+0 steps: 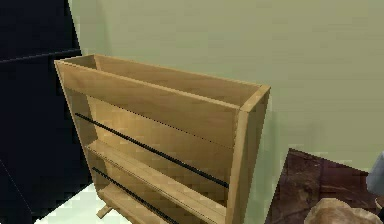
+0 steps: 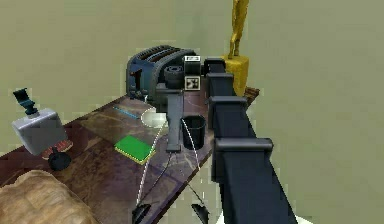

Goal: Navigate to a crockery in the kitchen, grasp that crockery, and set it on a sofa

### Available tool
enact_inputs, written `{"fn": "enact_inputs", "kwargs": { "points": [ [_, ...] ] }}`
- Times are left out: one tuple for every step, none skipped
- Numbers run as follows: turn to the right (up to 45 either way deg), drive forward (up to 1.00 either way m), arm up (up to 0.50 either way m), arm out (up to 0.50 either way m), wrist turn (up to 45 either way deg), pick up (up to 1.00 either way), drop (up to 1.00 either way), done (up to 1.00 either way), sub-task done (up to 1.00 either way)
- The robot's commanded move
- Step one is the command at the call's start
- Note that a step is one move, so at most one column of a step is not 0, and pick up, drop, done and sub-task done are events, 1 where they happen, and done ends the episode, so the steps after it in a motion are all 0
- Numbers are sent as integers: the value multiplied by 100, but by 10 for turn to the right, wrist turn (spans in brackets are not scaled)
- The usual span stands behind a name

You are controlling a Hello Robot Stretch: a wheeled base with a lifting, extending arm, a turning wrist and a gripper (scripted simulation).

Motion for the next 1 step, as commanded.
{"fn": "enact_inputs", "kwargs": {
  "points": [
    [0,0,0,0,450,0,0,0,0]
  ]
}}
